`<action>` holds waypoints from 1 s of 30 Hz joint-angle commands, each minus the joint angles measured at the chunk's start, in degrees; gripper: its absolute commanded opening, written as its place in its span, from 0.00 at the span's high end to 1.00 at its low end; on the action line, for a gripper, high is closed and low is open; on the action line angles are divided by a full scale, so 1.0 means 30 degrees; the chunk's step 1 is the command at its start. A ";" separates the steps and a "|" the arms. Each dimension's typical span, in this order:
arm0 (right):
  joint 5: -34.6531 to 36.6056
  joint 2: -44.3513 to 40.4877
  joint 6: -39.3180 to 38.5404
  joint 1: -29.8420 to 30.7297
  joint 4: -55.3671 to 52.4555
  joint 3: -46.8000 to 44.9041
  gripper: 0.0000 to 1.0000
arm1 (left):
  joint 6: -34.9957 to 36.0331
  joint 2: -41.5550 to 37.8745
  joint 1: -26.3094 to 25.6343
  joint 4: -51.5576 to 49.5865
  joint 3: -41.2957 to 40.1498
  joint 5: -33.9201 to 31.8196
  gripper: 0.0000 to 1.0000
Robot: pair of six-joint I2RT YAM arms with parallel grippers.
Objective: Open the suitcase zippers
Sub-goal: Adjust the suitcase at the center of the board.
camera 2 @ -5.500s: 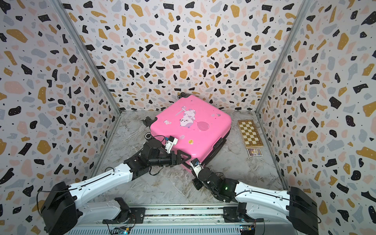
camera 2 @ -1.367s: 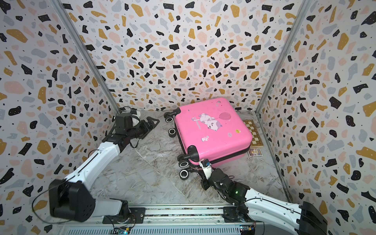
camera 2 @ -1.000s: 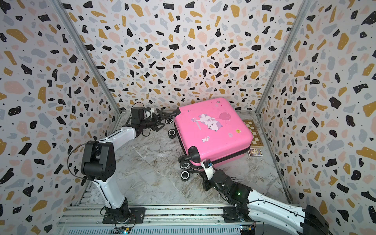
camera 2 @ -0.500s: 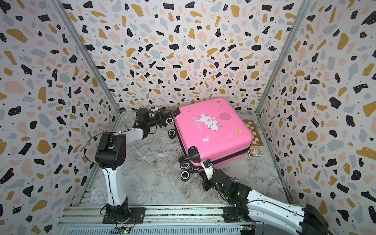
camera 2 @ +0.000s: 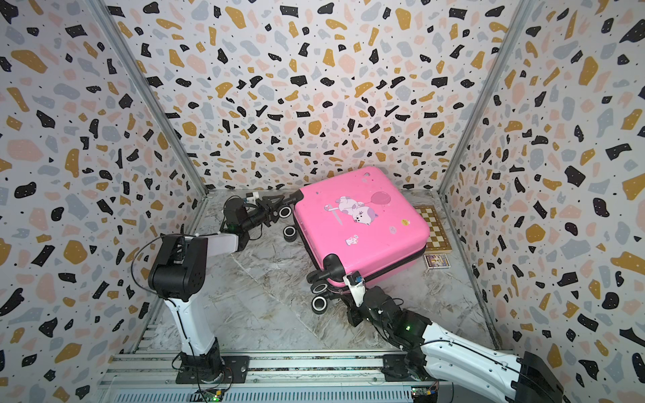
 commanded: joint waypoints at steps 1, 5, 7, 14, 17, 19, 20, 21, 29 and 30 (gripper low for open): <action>-0.1772 0.0630 -0.0364 -0.2016 0.0086 0.1236 1.00 | 0.1209 -0.1955 0.0646 0.0470 -0.1623 0.1420 0.63; -0.4288 0.1773 -0.1221 -0.5049 0.0694 0.2003 1.00 | 0.1490 -0.3979 0.0996 0.0360 -0.3795 0.1333 0.65; -0.5549 0.2712 -0.1575 -0.6448 0.1155 0.2464 1.00 | 0.1514 -0.5217 0.0997 0.0322 -0.5156 0.1060 0.67; -0.8767 0.5366 -0.2664 -0.8933 0.4343 0.2332 1.00 | 0.2596 -1.0592 -0.0071 -0.1922 -1.0524 -0.1079 0.68; -0.9541 0.4629 -0.2778 -0.8723 0.5384 0.1626 1.00 | 0.3192 -1.2089 -0.0819 -0.3565 -1.0841 -0.1833 0.68; -0.9377 0.3463 -0.3001 -0.7928 0.5953 0.0959 1.00 | 0.3425 -1.2553 -0.1207 -0.4254 -1.0640 -0.2165 0.69; -0.8921 0.2705 -0.3278 -0.7244 0.6099 0.0595 1.00 | 0.3543 -1.2714 -0.1391 -0.4615 -1.0500 -0.2326 0.69; -0.8307 0.1951 -0.3547 -0.6422 0.6221 0.0276 1.00 | 0.3606 -1.2784 -0.1559 -0.4858 -1.0369 -0.2435 0.69; -0.4833 0.0487 -0.5126 -0.3391 0.5882 -0.0130 1.00 | 0.3731 -1.3092 -0.2208 -0.5633 -0.9922 -0.2849 0.72; -0.4116 0.0891 -0.5344 -0.3162 0.5778 0.0063 1.00 | 0.3817 -1.3144 -0.2340 -0.5836 -0.9841 -0.2892 0.72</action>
